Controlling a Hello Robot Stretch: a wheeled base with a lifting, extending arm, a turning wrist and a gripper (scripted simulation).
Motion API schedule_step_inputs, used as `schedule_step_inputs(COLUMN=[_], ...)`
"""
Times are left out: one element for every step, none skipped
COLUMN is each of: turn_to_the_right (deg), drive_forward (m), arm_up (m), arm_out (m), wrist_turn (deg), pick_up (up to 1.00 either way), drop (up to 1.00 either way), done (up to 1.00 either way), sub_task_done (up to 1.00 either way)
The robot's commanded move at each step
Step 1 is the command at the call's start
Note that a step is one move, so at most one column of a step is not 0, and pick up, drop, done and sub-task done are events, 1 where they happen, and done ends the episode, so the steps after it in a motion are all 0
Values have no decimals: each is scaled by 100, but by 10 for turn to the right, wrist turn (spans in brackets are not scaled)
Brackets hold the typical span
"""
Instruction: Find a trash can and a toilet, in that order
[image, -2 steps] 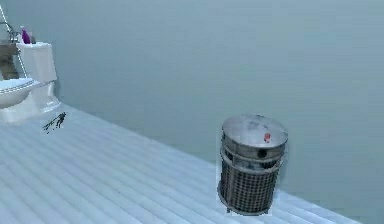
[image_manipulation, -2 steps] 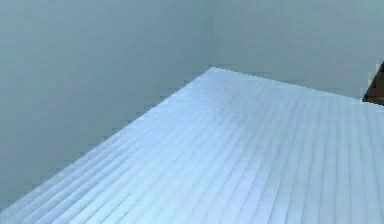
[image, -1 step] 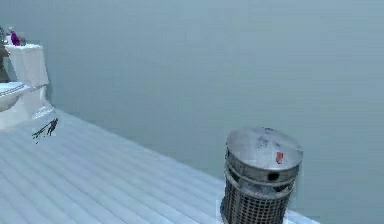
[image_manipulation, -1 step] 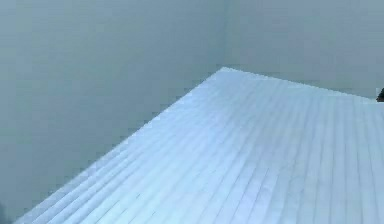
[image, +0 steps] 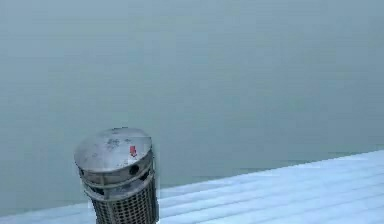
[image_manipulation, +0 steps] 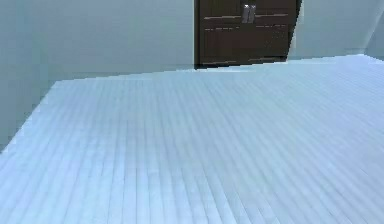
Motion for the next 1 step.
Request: schedule_step_inputs(turn_to_the_right=[240], drive_forward=[0], arm_up=[0], arm_out=[0], wrist_turn=[0], pick_up=[0], drop=[0], done=[0], sub_task_done=[0])
